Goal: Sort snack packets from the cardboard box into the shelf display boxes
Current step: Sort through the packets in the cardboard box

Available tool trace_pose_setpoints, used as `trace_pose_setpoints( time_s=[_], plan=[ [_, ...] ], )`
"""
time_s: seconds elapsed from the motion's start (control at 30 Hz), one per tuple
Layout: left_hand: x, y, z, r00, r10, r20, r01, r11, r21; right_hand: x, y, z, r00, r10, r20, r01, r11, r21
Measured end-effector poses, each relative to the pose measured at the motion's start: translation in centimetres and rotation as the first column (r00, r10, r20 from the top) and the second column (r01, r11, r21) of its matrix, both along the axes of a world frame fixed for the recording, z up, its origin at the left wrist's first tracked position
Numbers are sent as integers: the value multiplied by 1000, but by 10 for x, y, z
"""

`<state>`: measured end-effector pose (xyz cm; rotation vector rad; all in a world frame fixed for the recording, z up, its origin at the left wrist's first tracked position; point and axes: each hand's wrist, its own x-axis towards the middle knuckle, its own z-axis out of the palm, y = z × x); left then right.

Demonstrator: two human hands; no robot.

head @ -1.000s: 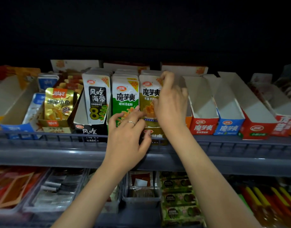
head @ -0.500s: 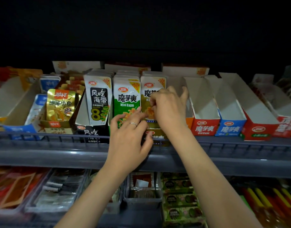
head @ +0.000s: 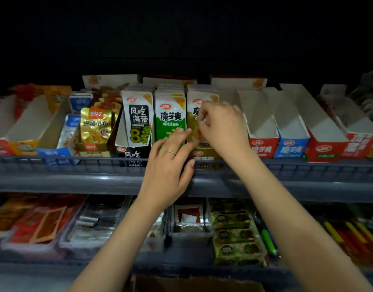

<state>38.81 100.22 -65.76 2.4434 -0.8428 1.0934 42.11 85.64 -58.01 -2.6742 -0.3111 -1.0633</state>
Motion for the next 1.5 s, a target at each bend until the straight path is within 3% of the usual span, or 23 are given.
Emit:
trace_pose_setpoints(
  time_s=[0.1, 0.27, 0.37, 0.47, 0.57, 0.7, 0.87, 0.97, 1.07, 1.17, 1.27, 1.43, 1.5],
  plan=[
    [-27, 6, 0, 998, -67, -10, 68, 997, 25, -32, -1, -4, 993, 88, 82, -94, 993, 73],
    [-64, 18, -23, 955, -120, -272, 173, 968, 181, -80, -10, -41, 970, 232, 78, -237, 970, 55],
    [-86, 33, -53, 912, -95, -399, 210, 943, 257, -106, -17, -95, 943, 326, -68, -328, 944, -20],
    [-114, 51, -91, 881, -12, -474, 183, 931, 316, -129, -28, -163, 863, 381, -332, -460, 864, -205],
    [-146, 71, -130, 800, 45, -598, 221, 905, 364, -155, -43, -225, 711, 290, -641, -565, 778, -275],
    [-184, 97, -172, 681, 64, -730, 314, 874, 370, -188, -59, -292, 435, 112, -893, -501, 855, -137],
    [-211, 118, -199, 594, 100, -799, 332, 873, 356, -230, -51, -360, 40, -42, -998, -378, 924, -54],
    [-212, 124, -204, 566, 150, -811, 301, 878, 373, -249, -34, -390, -83, -12, -996, -293, 956, 13],
    [-209, 129, -205, 542, 161, -825, 272, 895, 354, -256, -9, -411, -53, 84, -995, -189, 978, 93],
    [-205, 132, -203, 509, 186, -840, 225, 914, 338, -257, 23, -430, 110, 143, -983, -82, 988, 135],
    [-202, 136, -200, 475, 227, -850, 142, 934, 329, -253, 56, -451, 243, 105, -964, -93, 992, 85],
    [-200, 145, -199, 430, 252, -867, 112, 938, 329, -247, 78, -461, 320, -48, -946, -131, 987, -95],
    [-199, 145, -201, 405, 261, -876, 109, 938, 330, -243, 77, -461, 304, -90, -948, -102, 987, -126]
  ],
)
